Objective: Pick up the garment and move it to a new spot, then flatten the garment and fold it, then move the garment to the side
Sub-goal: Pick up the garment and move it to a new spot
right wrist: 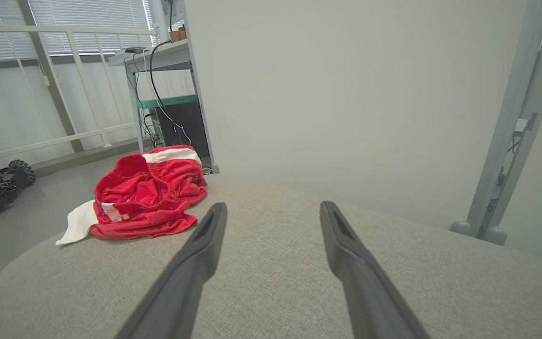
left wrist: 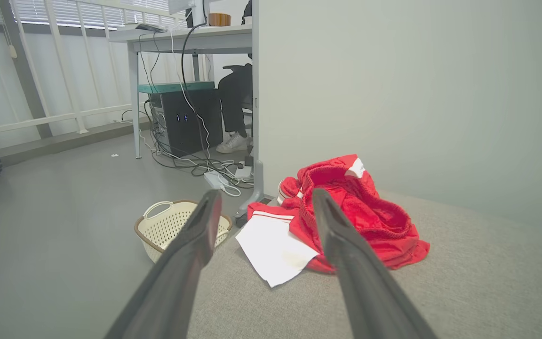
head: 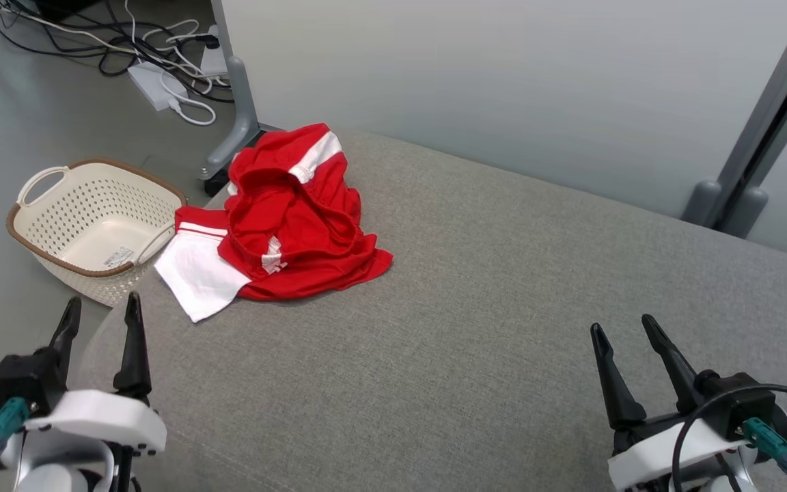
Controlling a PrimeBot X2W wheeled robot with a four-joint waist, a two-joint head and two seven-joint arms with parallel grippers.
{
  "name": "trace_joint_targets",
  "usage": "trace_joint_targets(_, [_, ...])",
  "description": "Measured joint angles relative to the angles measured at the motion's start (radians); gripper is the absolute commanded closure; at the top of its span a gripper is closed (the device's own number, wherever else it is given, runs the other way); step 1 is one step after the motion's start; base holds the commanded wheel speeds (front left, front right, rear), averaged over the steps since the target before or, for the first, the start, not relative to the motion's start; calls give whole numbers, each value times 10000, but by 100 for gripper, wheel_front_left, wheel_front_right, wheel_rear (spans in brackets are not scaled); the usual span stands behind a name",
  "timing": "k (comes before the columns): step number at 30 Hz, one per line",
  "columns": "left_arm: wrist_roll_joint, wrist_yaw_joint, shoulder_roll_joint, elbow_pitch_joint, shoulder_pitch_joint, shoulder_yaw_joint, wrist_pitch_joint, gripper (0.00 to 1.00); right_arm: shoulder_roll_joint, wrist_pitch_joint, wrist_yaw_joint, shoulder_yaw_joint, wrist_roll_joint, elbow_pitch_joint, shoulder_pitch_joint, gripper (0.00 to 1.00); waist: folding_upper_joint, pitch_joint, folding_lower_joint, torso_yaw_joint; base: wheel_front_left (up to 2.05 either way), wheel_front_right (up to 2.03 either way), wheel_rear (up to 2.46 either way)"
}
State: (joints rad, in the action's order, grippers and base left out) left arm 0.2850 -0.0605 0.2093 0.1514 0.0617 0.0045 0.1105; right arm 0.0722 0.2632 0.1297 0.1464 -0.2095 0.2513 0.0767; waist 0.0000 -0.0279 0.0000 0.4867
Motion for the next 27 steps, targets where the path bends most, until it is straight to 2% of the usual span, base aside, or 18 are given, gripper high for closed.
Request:
trace_joint_targets(5, [153, 257, -46, 282, 1276, -217, -15, 0, 293, -240, 0, 203, 198, -372, 611, 0, 0, 678, 0, -358, 0, 0, 0])
trace_joint_targets(9, [299, 564, -234, 1014, 2408, -506, -127, 0, 481, -385, 0, 205, 313, -639, 1096, 0, 0, 1400, 0, -748, 0, 0, 0])
trace_joint_targets(20, [1076, 1597, -326, 4274, 5299, -920, -368, 0, 742, -593, 0, 79, 525, -1126, 1827, 0, 0, 3419, 1, -1979, 0, 0, 0])
trace_joint_targets(27, [1678, 1831, -295, 6343, 6674, -1164, -481, 0, 844, -631, 0, 31, 546, -1315, 1916, 0, 0, 4317, 1, -2520, 0, 0, 0])
